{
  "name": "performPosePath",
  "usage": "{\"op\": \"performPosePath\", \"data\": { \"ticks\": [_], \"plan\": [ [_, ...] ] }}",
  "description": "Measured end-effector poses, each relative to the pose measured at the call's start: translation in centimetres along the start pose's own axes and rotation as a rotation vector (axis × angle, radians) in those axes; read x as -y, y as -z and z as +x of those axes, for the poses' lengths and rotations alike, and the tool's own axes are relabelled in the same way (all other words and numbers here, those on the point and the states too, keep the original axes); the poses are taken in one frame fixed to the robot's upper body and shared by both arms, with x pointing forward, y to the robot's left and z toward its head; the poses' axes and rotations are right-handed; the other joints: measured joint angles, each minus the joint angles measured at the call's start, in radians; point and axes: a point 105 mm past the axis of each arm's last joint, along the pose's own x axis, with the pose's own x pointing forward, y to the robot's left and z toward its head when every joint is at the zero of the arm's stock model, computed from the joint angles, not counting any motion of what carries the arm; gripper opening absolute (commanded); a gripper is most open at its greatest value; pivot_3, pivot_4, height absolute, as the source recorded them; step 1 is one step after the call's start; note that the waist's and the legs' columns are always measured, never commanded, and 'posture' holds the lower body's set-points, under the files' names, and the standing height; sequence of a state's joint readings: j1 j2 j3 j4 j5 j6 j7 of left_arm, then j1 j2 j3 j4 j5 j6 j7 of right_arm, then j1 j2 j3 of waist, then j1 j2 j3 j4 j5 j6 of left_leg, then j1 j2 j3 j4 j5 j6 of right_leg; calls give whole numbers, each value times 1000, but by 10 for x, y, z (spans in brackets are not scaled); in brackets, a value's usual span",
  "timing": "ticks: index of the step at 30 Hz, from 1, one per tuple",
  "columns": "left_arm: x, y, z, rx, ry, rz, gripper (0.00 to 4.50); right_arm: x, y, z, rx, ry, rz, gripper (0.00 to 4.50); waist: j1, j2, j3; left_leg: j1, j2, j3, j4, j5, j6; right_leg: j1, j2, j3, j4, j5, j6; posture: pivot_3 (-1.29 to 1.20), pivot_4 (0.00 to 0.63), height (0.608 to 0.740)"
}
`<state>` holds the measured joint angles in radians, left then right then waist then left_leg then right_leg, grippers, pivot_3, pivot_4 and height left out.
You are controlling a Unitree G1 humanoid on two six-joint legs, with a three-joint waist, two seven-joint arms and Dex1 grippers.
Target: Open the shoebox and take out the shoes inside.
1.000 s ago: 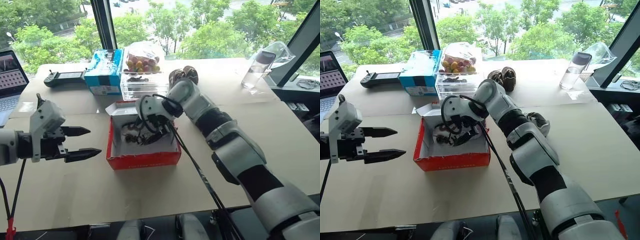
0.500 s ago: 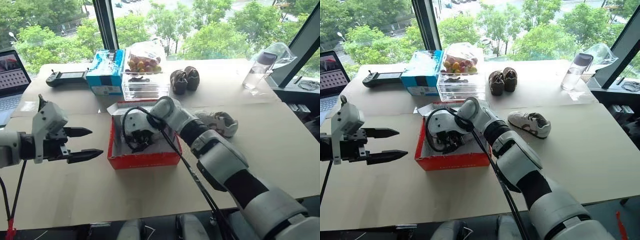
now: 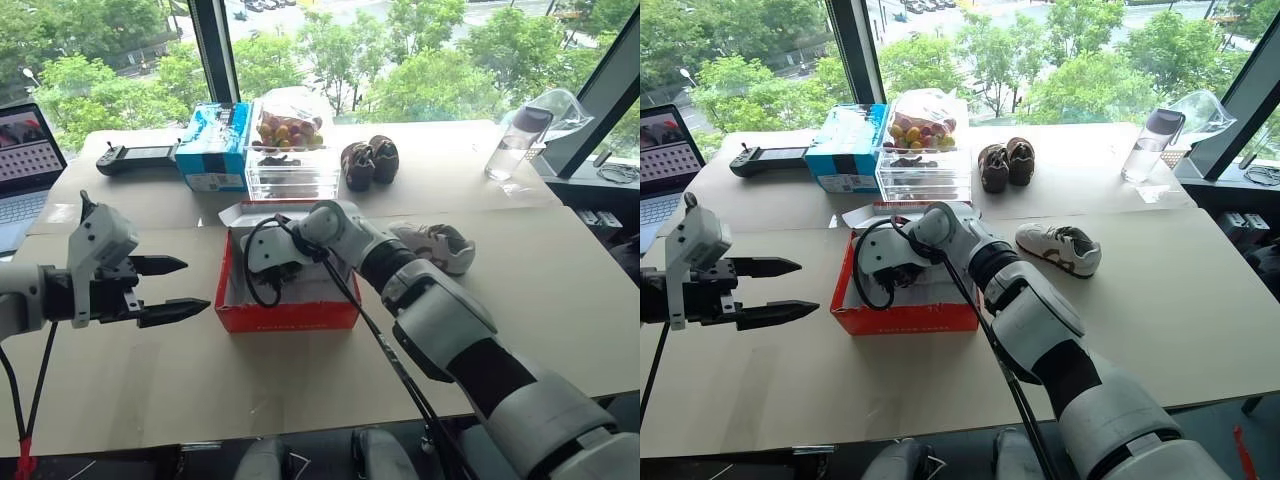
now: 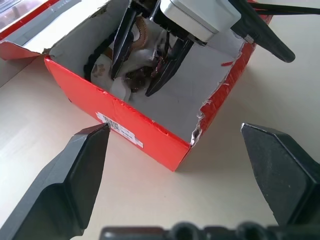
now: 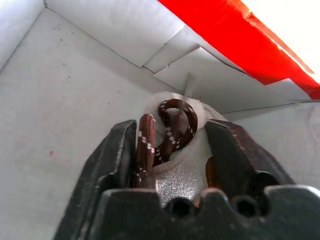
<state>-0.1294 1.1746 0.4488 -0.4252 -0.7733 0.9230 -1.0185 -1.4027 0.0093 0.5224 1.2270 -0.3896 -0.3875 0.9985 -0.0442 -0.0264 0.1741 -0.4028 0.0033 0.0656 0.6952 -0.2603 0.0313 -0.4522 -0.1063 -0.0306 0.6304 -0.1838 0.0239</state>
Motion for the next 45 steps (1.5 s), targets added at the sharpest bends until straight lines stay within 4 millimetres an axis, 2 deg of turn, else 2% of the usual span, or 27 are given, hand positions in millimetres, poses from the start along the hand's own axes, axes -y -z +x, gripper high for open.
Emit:
{"op": "performPosePath", "data": {
  "ticks": [3, 5, 13, 19, 21, 22, 26, 28, 30, 32, 34, 37, 40, 43, 45],
  "plan": [
    [0, -3, 0, 8, -1, 7, 4500, 0, 1, -1, -1, 1, -2, 395, -1, 0, 0, 0, 0, 0, -1, 0, 0, 0, 0, 0, 0, 0, 0, 0, 150, 740],
    [2, -4, 1, 9, 4, 15, 4500, 0, 1, -1, 0, 2, -2, 20, -1, 0, 0, 0, 0, 0, -1, 0, 0, 0, 0, 0, 0, 0, 0, 0, 150, 740],
    [3, -5, 4, 9, 10, 22, 4500, 1, 2, -10, 30, -24, 34, 3, 2, 0, 0, -2, 0, -1, -1, 0, 0, -1, 0, -1, -1, 0, 0, 0, 150, 740],
    [2, -9, 9, 10, 20, 32, 4500, 4, 0, -42, 267, -108, 445, 3, 0, 0, 0, -5, 1, -2, 0, 0, 0, -2, 1, -2, -2, 0, 0, 0, 150, 740],
    [1, -8, 11, 8, 25, 27, 4500, 9, -1, -52, 318, -102, 511, 3, -2, 0, 0, -6, 1, -1, 0, 0, 1, -3, 1, -2, -2, 0, 0, 0, 150, 740],
    [1, -9, 12, 10, 27, 28, 4500, 14, 0, -63, 350, -86, 555, 3, -2, 0, 0, -6, 1, -1, 0, 0, 1, -3, 1, -2, -2, 0, 0, 0, 150, 740],
    [0, -8, 15, 8, 31, 29, 4500, 26, -1, -85, 405, -53, 633, 3, -2, 0, 0, -5, 1, -1, 0, 0, 1, -3, 1, -1, -2, 0, 0, 0, 150, 740],
    [-1, -8, 16, 9, 35, 24, 4500, 37, -7, -103, 499, -32, 739, 3, -1, 0, 0, -6, 1, -1, 0, -1, 1, -4, 1, -1, -2, 0, 0, 0, 150, 740],
    [0, -8, 18, 11, 43, 26, 4500, 56, -13, -132, 634, 23, 870, 3, 1, 0, 0, -8, 2, -1, 0, -1, 2, -4, 1, -2, -2, 0, 0, 0, 150, 740],
    [1, -9, 19, 18, 48, 32, 4500, 77, -16, -172, 750, 121, 951, 3, 5, 0, 0, -8, 2, -1, 0, -1, 2, -4, 1, -3, -4, 0, 0, 0, 150, 740],
    [1, -9, 20, 19, 50, 33, 4500, 83, -14, -188, 788, 169, 979, 3, 6, -1, 0, -8, 2, -1, 0, -2, 3, -3, 0, -3, -4, 0, 0, 0, 150, 740],
    [2, -8, 22, 20, 59, 32, 4500, 83, 15, -212, 789, 304, 1077, 3, 9, -1, 0, -8, 0, -1, 0, -2, 4, -3, -1, -3, -5, 0, 0, 0, 150, 740],
    [2, -7, 24, 19, 64, 30, 4500, 74, 59, -240, 662, 519, 1117, 3, 11, -1, 0, -9, -1, -1, 0, -2, 4, -3, -2, -3, -5, 0, 1, 0, 150, 740],
    [1, -7, 26, 18, 65, 32, 4500, 56, 105, -264, 487, 727, 1149, 3, 9, -1, 0, -9, -1, 0, 0, -2, 4, -3, -2, -3, -5, 0, 1, 0, 150, 740],
    [-1, -7, 27, 18, 63, 27, 4500, 43, 131, -272, 396, 833, 1196, 3, 2, -1, 0, -9, -1, 0, 0, -2, 4, -4, -2, -2, -5, 0, 1, 0, 150, 740]
  ]
}}
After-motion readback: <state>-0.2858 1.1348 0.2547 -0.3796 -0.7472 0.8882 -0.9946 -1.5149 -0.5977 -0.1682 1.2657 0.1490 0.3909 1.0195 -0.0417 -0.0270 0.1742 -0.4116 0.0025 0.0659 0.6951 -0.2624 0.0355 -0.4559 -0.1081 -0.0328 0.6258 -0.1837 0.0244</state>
